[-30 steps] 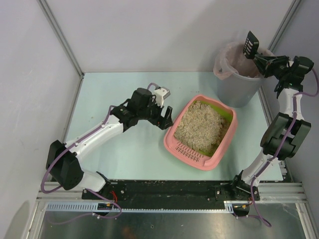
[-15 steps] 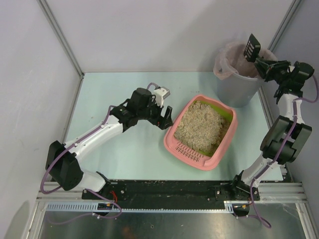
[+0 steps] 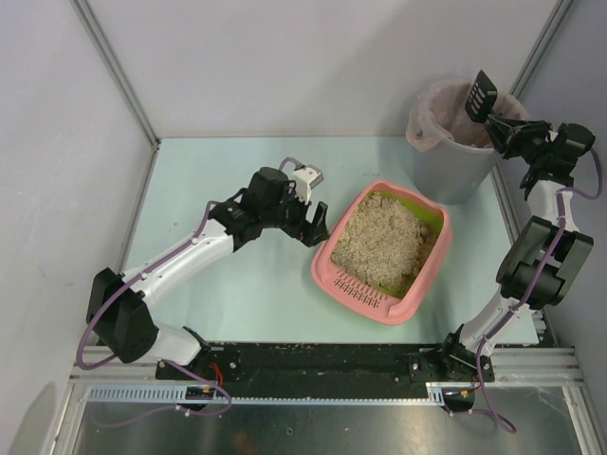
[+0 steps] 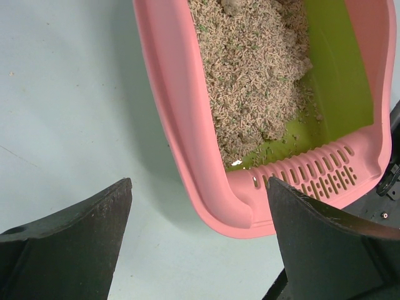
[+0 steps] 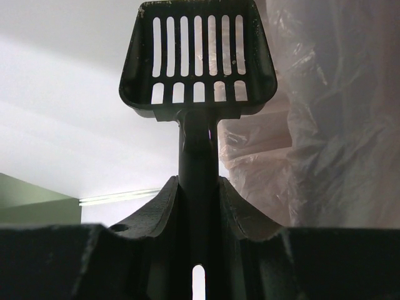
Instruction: Clean the litter box
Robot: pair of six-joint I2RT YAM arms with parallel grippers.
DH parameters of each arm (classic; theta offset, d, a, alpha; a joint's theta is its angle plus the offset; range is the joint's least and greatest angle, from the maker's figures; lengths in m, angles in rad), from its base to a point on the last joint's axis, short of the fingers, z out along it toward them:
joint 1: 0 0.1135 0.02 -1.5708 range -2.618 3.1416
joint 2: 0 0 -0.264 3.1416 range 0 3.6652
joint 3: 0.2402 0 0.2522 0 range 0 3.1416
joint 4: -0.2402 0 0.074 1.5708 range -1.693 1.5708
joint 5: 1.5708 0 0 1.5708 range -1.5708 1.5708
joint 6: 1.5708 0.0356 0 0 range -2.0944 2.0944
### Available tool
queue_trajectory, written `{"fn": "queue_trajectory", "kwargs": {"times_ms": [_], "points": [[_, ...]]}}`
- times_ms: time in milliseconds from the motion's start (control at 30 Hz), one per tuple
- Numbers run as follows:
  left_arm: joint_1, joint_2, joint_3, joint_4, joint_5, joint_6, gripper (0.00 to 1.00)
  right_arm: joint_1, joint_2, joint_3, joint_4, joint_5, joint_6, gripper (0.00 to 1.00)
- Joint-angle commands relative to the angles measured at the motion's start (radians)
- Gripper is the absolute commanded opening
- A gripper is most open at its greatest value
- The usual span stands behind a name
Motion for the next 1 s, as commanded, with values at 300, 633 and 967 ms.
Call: {"fn": "queue_trajectory", "kwargs": {"times_ms": [300,633,967], "points": [[0.005,-0.091,0.004,0.008,-0.036,0.025,0.93,0.033,-0.191,0.003,0.007,0.024,-0.094,0.0],[0.005,-0.143,-0.007,0.043,-0.074,0.027,0.93,0.11,-0.362,0.033,-0.166,0.197,-0.47,0.0],[0.008,-0.197,-0.01,0.073,-0.085,-0.001,0.96,0.292,-0.55,0.109,-0.498,0.502,-0.924,0.0]]}}
